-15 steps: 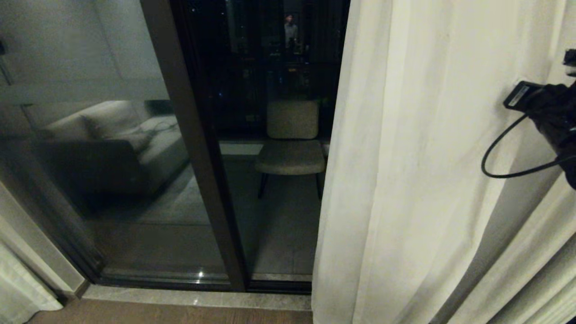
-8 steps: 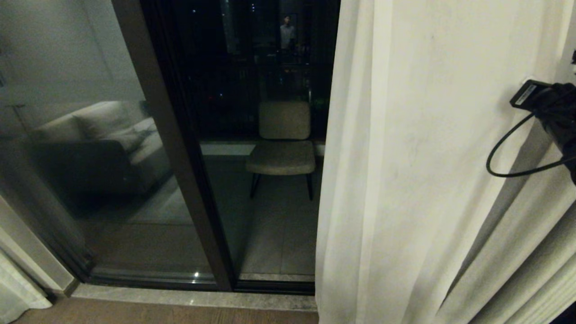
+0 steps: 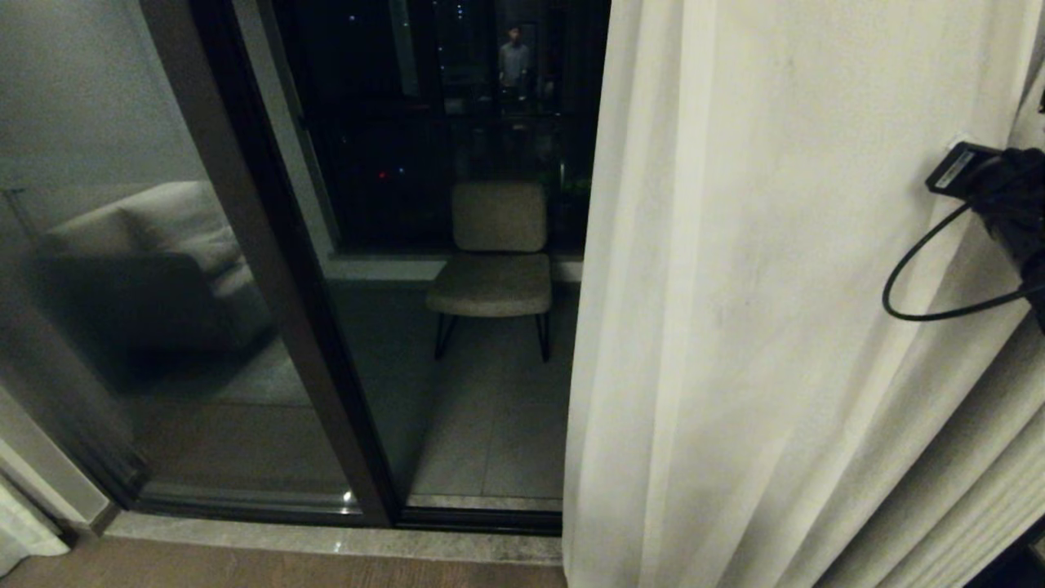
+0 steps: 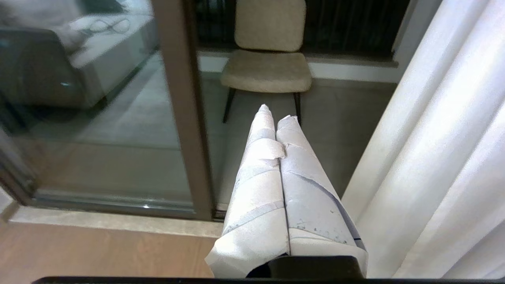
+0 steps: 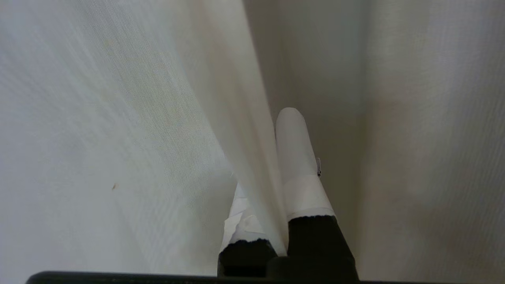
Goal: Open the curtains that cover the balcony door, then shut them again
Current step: Pull the inner curtains open on both sides
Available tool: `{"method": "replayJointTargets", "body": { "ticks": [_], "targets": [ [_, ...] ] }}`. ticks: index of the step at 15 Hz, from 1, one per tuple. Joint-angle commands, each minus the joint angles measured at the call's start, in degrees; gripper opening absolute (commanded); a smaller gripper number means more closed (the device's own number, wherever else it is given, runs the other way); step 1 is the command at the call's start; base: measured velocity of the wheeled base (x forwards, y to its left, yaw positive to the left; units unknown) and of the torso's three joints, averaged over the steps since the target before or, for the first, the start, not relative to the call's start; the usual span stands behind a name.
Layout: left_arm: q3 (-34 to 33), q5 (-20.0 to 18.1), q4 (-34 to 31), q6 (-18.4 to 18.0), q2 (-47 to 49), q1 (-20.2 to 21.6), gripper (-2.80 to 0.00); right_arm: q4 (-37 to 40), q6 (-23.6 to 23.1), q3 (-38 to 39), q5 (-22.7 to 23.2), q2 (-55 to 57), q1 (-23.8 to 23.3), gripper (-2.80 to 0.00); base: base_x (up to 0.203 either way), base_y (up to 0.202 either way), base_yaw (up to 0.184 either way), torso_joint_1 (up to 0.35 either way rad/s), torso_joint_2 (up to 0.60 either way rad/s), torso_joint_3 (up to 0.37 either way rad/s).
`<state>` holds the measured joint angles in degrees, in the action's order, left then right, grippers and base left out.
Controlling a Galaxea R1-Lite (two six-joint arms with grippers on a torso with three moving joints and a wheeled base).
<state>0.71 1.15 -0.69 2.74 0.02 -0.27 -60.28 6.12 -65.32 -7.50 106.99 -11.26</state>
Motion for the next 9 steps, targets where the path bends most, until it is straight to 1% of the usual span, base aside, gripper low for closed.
{"method": "replayJointTargets", "body": {
  "ticks": [1, 3, 9],
  "targets": [
    [0.0, 0.0, 0.0, 0.0, 0.0, 0.0, -2.8, -0.1, 0.0, -0.1, -0.1, 0.1, 0.0, -2.8, 0.0, -0.189, 0.003, 0.017, 0.01, 0.002],
    [0.0, 0.0, 0.0, 0.0, 0.0, 0.0, -2.8, -0.1, 0.0, -0.1, -0.1, -0.1, 0.0, -2.8, 0.0, -0.097, 0.0, 0.016, 0.01, 0.0],
    [0.0, 0.0, 0.0, 0.0, 0.0, 0.0, -2.8, 0.0, 0.0, -0.1, -0.1, -0.4, 0.0, -2.8, 0.0, 0.0, 0.0, 0.0, 0.0, 0.0]
  ]
}}
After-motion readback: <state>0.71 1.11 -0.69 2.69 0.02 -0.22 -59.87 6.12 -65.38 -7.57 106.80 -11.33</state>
